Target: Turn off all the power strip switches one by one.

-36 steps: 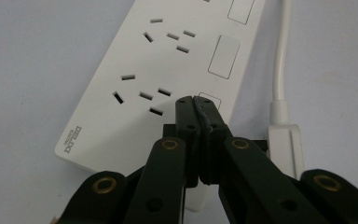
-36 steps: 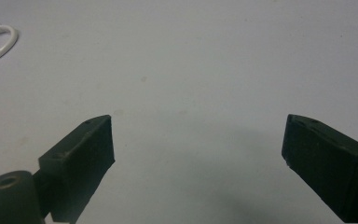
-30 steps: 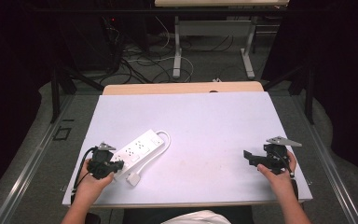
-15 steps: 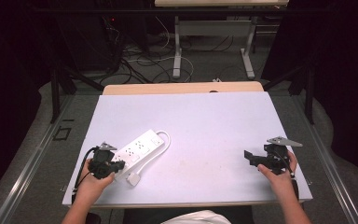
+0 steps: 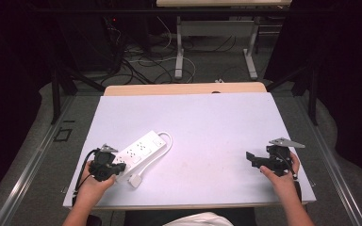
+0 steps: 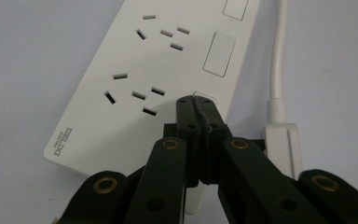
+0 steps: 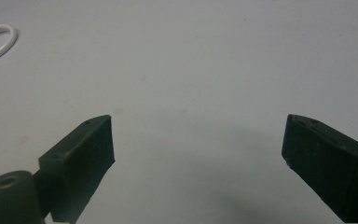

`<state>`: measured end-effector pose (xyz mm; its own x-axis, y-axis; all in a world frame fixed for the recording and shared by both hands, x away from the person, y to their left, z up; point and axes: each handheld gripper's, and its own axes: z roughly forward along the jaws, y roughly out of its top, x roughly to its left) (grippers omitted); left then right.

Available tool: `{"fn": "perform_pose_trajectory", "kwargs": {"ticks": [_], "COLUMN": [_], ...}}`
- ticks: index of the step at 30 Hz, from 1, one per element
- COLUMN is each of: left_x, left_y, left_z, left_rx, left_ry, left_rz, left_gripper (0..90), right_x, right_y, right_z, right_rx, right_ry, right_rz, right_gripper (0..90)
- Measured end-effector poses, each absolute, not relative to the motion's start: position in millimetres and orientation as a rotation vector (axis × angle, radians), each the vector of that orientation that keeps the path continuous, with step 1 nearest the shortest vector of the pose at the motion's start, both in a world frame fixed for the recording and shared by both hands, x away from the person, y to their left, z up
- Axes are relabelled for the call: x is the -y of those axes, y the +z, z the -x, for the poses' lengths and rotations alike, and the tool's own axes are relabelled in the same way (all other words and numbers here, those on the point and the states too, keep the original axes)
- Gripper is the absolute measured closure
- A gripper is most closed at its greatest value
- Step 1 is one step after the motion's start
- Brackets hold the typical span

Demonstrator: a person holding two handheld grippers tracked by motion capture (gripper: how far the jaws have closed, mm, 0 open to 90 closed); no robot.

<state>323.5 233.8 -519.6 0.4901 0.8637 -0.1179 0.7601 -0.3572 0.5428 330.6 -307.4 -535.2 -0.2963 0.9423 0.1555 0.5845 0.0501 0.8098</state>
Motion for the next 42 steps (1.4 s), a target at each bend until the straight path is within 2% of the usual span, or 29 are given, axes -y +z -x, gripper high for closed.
{"fn": "perform_pose_trajectory", "kwargs": {"ticks": [9,25,33,37,42], "left_x": [-230.2,-236.5,-238.8,-240.4,-243.4], "left_y": [-519.5,-513.6,-512.7,-514.2,-515.6], "left_z": [-322.3,-321.8,-321.1,-322.5,-323.7], "left_rx": [-1.35,-1.309,-1.314,-1.304,-1.296], "left_ry": [0.286,0.359,0.384,0.412,0.404], "left_rz": [-2.193,-2.141,-2.054,-2.046,-1.982], "left_gripper": [88.8,75.9,65.9,56.2,48.8], "right_x": [309.2,310.0,310.2,310.3,310.5], "right_y": [-534.9,-535.0,-535.0,-535.2,-535.2], "right_z": [-330.6,-330.2,-330.0,-330.0,-329.9], "right_rx": [-1.931,-1.933,-1.93,-1.93,-1.93], "right_ry": [1.141,1.139,1.139,1.138,1.137], "right_rz": [-1.524,-1.526,-1.532,-1.532,-1.533], "right_gripper": [8.6,8.7,8.7,8.6,8.6]}}
